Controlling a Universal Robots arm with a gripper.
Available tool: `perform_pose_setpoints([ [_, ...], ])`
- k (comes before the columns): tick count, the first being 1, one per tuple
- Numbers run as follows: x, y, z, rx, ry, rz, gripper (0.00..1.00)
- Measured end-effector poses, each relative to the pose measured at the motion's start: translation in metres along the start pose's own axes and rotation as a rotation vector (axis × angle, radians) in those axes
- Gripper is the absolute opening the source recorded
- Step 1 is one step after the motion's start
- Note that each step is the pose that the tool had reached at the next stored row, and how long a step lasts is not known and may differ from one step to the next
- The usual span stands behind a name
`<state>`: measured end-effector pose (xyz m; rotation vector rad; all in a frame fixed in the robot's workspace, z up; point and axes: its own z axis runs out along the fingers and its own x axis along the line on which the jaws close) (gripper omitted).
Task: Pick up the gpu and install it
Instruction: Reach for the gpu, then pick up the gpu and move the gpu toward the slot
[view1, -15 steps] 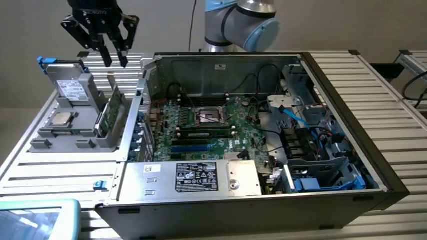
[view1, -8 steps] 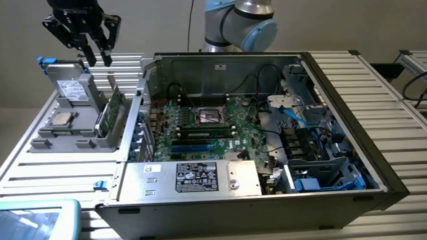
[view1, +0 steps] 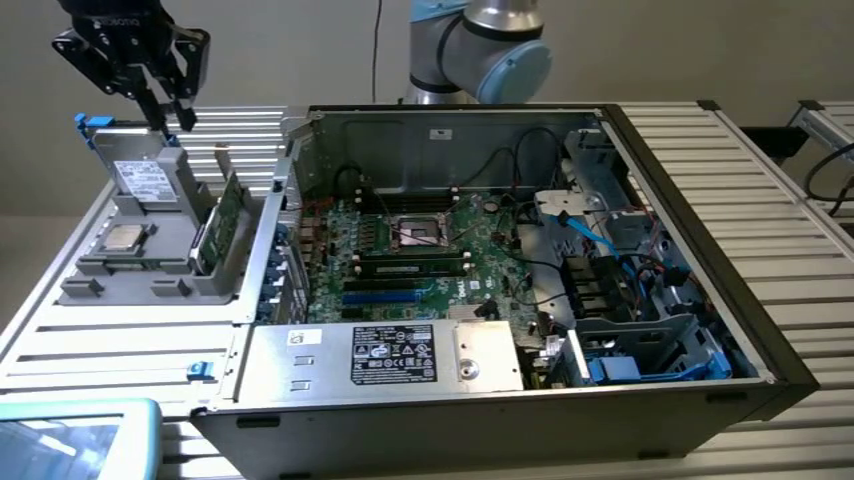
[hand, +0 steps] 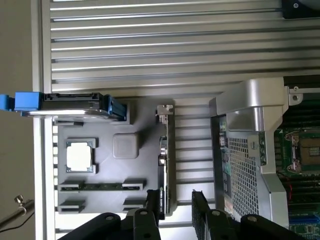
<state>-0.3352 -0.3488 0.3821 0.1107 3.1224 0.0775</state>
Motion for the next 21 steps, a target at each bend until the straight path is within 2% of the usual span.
perform_pose_setpoints([
  [2,0.0058,-0.0004,0.0006,0.0,0.0001,0.0,0.4],
  [5,0.0082,-0.0006,0.0011,-0.0002,0.0002,0.0,0.4],
  [21,0.0086,-0.0008,0.0019,-0.0001,0.0004,0.0,0.4],
])
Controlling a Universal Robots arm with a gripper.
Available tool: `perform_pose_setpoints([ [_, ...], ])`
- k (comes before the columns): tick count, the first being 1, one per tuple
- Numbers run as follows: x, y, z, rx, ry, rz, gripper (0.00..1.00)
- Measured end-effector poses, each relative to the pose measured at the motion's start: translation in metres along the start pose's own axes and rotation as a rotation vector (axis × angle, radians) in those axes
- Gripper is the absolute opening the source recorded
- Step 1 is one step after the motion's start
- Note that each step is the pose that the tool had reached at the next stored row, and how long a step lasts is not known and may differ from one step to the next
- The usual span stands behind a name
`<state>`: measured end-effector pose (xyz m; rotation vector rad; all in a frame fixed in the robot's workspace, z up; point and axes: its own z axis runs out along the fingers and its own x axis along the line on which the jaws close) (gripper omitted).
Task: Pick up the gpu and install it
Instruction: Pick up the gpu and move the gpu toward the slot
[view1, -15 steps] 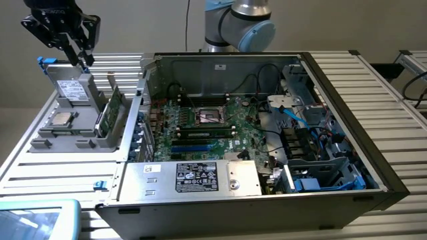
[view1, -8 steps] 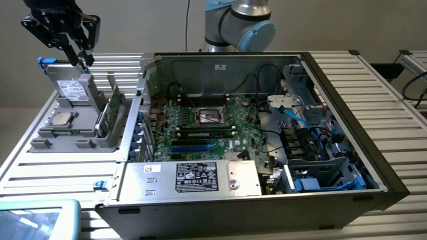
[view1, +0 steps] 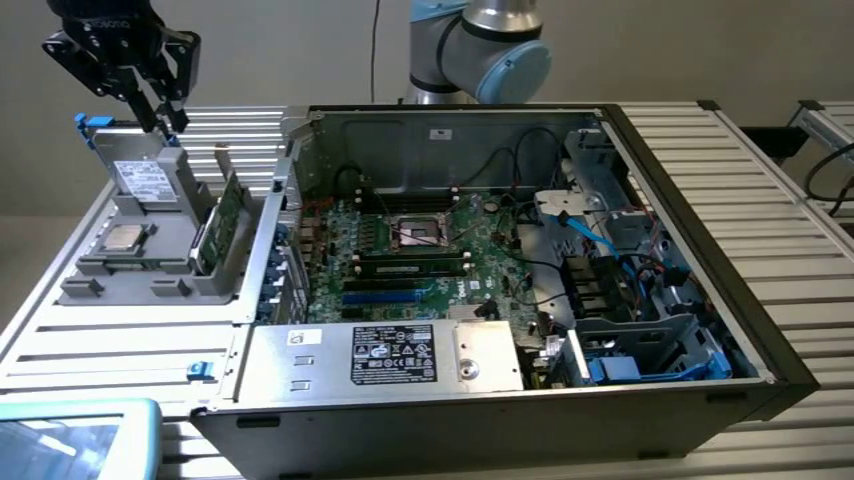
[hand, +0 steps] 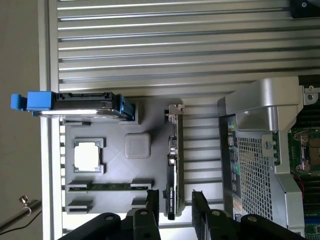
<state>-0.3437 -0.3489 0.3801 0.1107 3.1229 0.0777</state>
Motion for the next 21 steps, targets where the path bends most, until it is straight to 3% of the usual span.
perform_pose_setpoints([
  [8,0.0,-0.0088,0.0132,-0.0035,0.0003,0.0,0.4],
  [21,0.0,-0.0156,0.0363,-0.0035,0.0004,0.0,0.4],
])
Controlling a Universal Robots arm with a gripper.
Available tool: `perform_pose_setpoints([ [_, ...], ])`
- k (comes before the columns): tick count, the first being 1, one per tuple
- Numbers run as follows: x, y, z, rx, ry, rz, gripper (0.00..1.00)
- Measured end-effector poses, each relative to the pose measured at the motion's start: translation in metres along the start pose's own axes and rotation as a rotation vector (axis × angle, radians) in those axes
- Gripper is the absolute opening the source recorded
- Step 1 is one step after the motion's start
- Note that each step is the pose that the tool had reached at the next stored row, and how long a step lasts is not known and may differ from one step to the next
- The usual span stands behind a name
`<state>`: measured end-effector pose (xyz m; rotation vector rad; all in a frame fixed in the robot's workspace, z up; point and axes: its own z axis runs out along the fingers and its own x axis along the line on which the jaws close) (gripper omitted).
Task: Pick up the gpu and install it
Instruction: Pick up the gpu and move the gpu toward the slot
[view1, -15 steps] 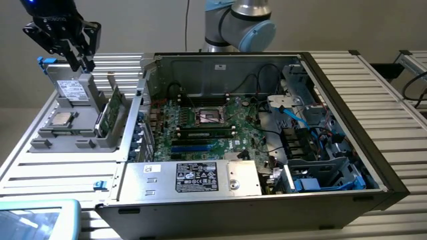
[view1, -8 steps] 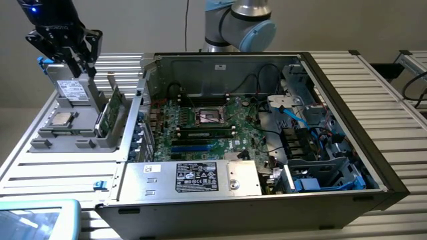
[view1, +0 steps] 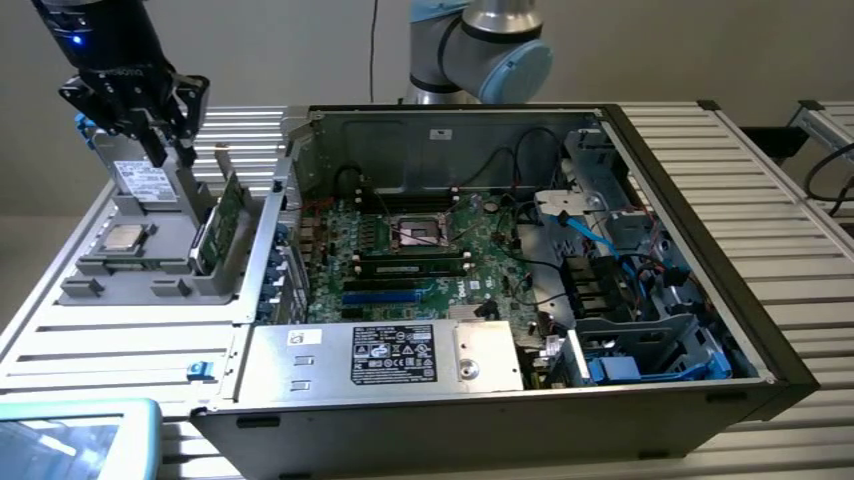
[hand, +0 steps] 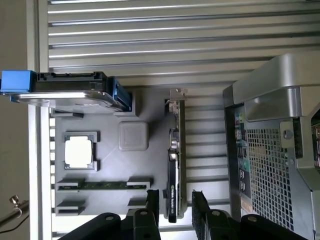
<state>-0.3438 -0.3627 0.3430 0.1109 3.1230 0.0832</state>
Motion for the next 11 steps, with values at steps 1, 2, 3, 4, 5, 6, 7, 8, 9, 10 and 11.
perform_pose_setpoints([
  [1,0.0,-0.0003,0.0018,0.0,-0.0001,0.0,0.4],
  [2,0.0,-0.0006,0.0038,-0.0001,-0.0002,0.0,0.4],
  [3,0.0,-0.0007,0.0055,0.0,0.0,0.0,0.4],
  [4,0.0,-0.0008,0.0073,0.0,0.0,0.0,0.4],
  [5,0.0,-0.0009,0.0091,0.0,0.0,0.0,0.4],
  [6,0.0,-0.001,0.0109,0.0,0.0,0.0,0.4],
  [7,0.0,-0.0011,0.0127,0.0,-0.0001,0.0,0.4],
  [8,0.0,-0.0011,0.0145,0.0,-0.0001,0.0,0.4],
  [9,0.0,-0.0011,0.0165,0.0,0.0,0.0,0.4],
  [10,0.0,-0.0009,0.0183,0.0,0.0,0.0,0.4],
  [11,0.0,-0.0005,0.0202,0.0,-0.0001,0.0,0.4],
])
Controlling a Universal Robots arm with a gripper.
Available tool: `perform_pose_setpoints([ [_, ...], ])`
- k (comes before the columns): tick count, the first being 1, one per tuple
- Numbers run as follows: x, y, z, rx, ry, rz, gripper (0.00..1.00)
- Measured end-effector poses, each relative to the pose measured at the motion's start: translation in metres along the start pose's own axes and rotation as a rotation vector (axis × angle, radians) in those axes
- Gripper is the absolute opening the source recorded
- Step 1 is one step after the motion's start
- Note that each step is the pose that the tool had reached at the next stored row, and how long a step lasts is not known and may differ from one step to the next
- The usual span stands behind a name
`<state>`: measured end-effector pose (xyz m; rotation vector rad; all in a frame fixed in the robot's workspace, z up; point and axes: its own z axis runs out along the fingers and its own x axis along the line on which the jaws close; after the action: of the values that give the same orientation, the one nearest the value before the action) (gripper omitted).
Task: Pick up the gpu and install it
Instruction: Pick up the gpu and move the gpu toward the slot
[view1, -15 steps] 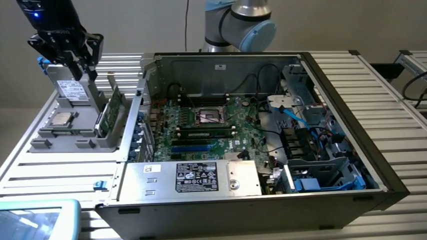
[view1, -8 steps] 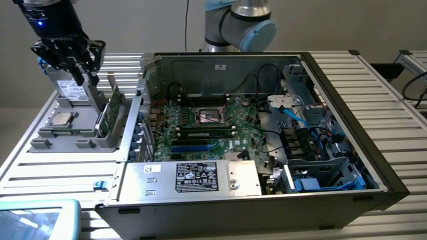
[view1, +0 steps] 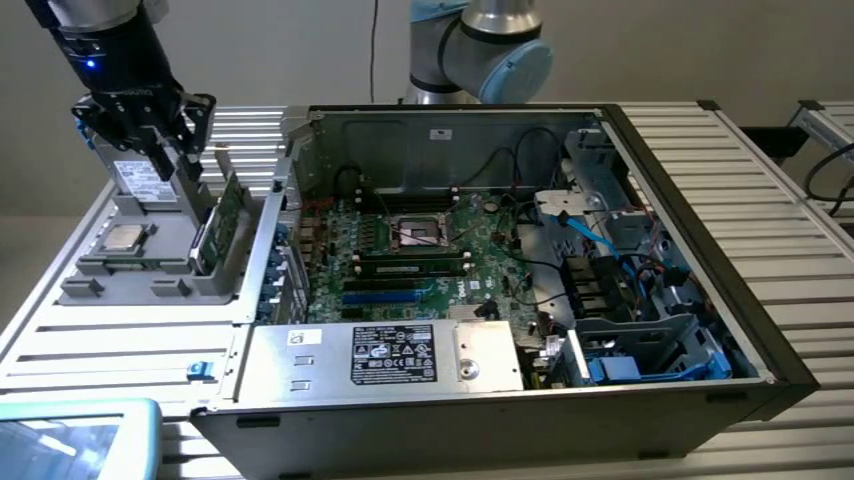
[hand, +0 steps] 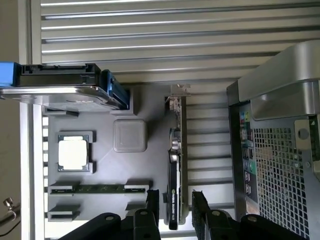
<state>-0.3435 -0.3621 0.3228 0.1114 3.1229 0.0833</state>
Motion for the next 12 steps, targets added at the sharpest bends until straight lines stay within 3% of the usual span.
perform_pose_setpoints([
  [12,0.001,0.0132,0.0225,0.0,0.0,0.0,0.4],
])
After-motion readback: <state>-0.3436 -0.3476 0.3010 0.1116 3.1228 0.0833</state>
